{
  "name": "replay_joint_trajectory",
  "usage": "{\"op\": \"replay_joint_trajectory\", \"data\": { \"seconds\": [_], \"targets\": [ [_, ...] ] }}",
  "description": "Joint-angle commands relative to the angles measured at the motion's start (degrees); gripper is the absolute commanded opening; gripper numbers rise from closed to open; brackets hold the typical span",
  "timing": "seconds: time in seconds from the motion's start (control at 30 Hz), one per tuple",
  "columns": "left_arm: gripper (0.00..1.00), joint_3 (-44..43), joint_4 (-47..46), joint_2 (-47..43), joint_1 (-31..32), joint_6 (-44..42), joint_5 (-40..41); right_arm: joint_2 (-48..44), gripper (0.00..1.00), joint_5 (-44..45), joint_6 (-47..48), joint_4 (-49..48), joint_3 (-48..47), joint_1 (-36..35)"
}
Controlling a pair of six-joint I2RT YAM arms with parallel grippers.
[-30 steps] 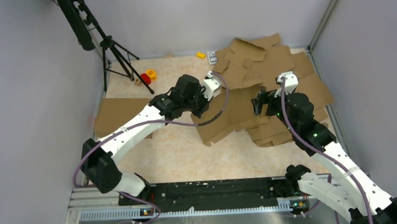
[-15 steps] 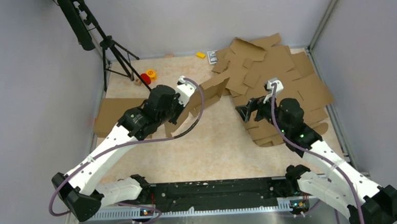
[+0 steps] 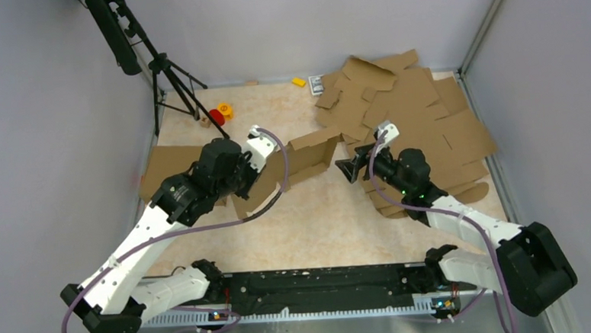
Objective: Fold the paper box
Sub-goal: Fold the paper box at the center of the board.
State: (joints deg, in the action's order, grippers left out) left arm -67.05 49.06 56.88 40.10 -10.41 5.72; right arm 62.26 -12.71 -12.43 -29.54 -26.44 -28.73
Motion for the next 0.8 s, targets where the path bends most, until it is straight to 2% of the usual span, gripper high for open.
{"op": "replay_joint_trajectory", "data": {
  "seconds": [0.0, 0.07, 0.13, 0.2, 0.47, 0.6, 0.67, 0.77],
  "targets": [
    [0.00, -0.7, 0.6, -1.8, -0.4, 0.6, -3.8, 1.9, 0.78, -2.7, 1.6, -16.3, 1.8, -0.5],
    [0.00, -1.0, 1.1, -2.1, -0.6, 0.5, -4.8, 3.3, 0.74, -3.5, 1.6, -17.9, 1.4, -0.7],
    [0.00, -1.1, 1.4, -2.1, -0.7, 0.7, -5.3, 4.4, 0.62, -4.8, 1.6, -16.6, -0.1, -1.0],
    [0.00, -1.3, 2.2, -1.5, -0.8, 0.6, -6.3, 5.6, 0.56, -5.5, 1.7, -15.4, -1.2, -1.9],
    [0.00, -0.6, 0.7, 0.6, -1.0, 1.2, -9.7, 8.0, 0.34, -1.0, 2.3, -16.0, -1.0, -4.4],
    [0.00, -0.4, 0.3, 2.6, -1.0, 1.4, -10.8, 8.6, 0.19, 6.6, 2.9, -12.1, -2.0, -6.2],
    [0.00, -0.1, -0.2, 3.4, -1.0, 1.4, -11.6, 8.6, 0.18, 9.4, 2.6, -11.7, -1.8, -6.4],
    [0.00, -0.5, -0.2, 4.7, -1.0, 1.3, -12.8, 8.4, 0.31, 11.4, 2.5, -11.9, -1.3, -6.3]
  ]
}}
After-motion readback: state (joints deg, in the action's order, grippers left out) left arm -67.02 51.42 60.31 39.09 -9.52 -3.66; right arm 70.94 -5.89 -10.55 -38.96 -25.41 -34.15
